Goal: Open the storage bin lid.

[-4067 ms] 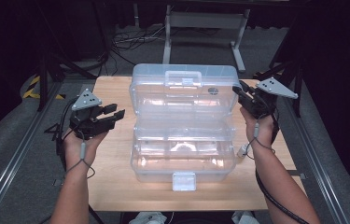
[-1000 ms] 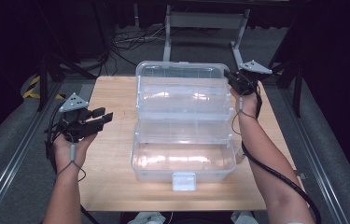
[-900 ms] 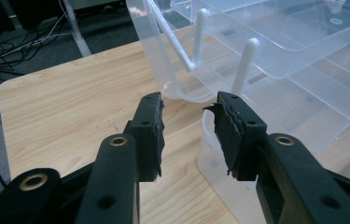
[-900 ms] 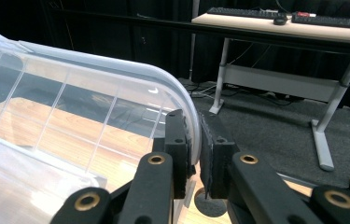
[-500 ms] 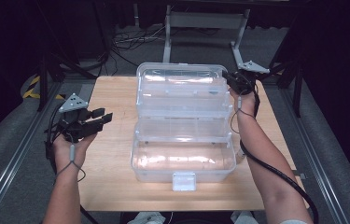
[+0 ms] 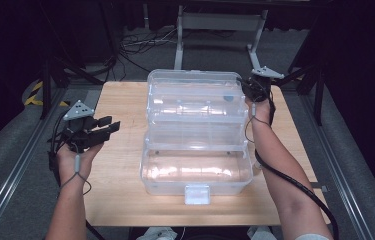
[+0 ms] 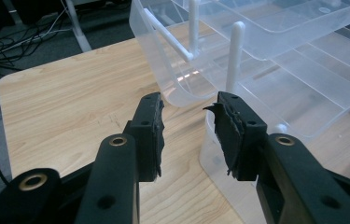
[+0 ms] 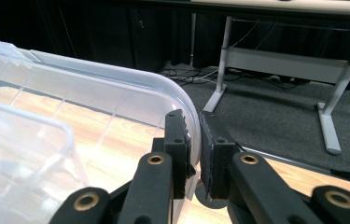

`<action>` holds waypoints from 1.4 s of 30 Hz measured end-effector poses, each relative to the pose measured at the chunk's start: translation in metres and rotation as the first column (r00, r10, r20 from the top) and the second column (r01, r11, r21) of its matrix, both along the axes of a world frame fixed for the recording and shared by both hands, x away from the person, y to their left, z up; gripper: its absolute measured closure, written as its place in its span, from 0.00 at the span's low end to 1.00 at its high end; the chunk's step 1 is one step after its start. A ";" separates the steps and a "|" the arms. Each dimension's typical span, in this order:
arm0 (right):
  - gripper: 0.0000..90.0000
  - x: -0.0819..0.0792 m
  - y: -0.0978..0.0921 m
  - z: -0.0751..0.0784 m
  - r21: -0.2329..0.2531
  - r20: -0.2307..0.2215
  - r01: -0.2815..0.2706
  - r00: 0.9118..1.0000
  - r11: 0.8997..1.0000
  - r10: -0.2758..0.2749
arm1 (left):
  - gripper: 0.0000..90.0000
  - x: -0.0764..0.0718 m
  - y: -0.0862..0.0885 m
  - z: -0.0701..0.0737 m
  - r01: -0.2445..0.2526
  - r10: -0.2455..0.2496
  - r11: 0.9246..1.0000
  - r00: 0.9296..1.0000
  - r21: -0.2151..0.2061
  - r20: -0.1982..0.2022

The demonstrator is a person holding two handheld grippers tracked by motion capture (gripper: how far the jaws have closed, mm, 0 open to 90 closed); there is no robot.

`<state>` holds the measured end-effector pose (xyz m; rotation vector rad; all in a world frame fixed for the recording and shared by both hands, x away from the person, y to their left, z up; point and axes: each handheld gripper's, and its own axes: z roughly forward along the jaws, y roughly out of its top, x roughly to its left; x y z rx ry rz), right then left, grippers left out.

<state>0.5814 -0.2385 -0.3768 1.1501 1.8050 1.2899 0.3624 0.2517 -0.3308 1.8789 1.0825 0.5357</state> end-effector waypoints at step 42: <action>0.89 0.022 0.002 -0.027 -0.030 -0.127 0.000 0.992 1.000 -0.004 | 0.68 0.001 0.007 -0.002 -0.004 0.004 1.000 1.000 -0.008 -0.017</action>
